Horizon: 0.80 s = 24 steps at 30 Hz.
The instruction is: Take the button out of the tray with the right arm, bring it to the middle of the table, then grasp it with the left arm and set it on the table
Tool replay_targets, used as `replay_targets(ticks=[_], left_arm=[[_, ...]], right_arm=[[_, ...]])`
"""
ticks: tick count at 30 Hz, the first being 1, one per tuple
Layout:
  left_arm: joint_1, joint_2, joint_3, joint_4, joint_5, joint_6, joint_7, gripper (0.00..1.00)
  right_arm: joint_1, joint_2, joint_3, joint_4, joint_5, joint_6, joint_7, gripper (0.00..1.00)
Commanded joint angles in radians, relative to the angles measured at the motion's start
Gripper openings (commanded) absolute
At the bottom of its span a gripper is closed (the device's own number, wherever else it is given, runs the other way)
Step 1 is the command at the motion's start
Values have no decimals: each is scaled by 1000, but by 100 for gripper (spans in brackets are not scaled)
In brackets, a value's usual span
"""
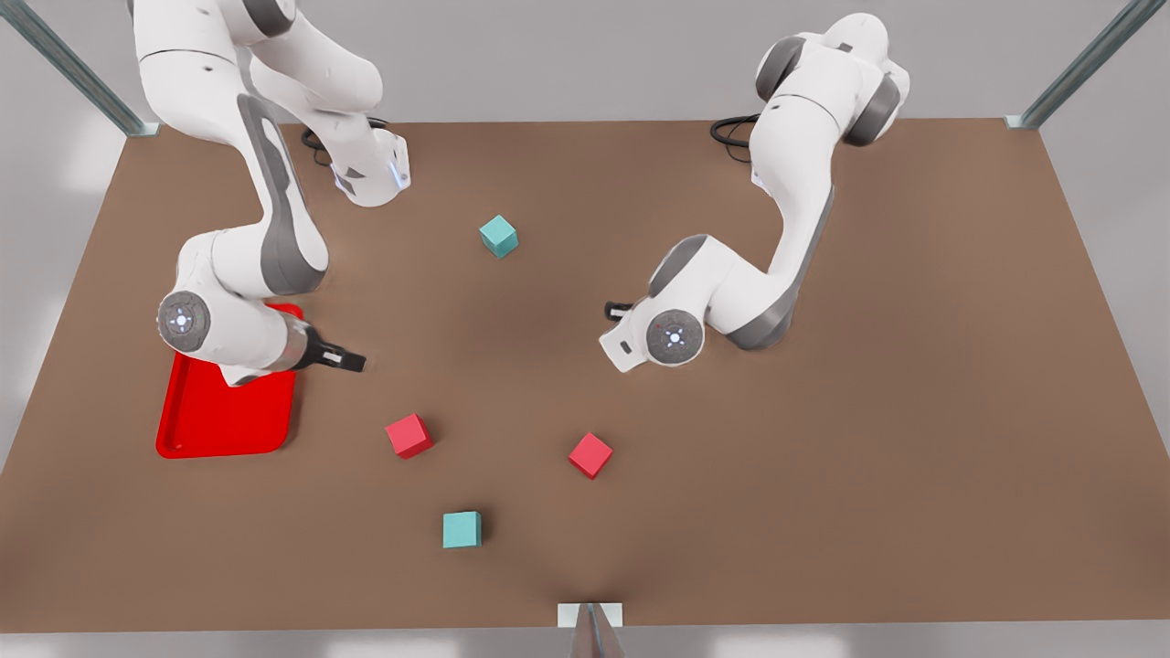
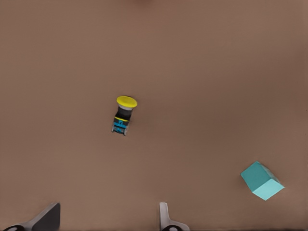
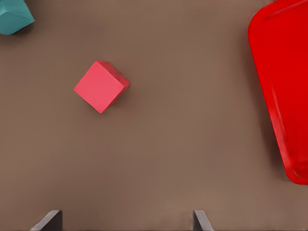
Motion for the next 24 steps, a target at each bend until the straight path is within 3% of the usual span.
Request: replay_targets(ticks=[1,5,6,7,8,11,20,24], left_arm=[[-40,3,-6,-1,6,81,-98,100],[-71,49,-4,-22,161,123,61,100],[-77,59,-4,-21,180,124,106,100],[-91,75,-4,-21,213,126,114,100],[-91,79,-4,-21,231,124,140,100],[-88,79,-4,-37,269,127,201,100],[-8,101,-6,-114,259,192,466,100],[6,118,-4,-225,262,330,470,100]], right_arm=[[-58,-13,9,-12,-163,-15,-395,100],[-81,32,-11,132,-179,-46,-395,100],[-82,56,-11,238,-179,-155,-397,100],[15,38,-136,278,-168,-206,-427,100],[171,-9,-329,267,-108,-212,-469,100],[179,4,-289,276,-107,-190,-469,100],[168,64,-282,256,-108,-75,-467,100],[151,121,-282,273,-108,-25,-463,100]])
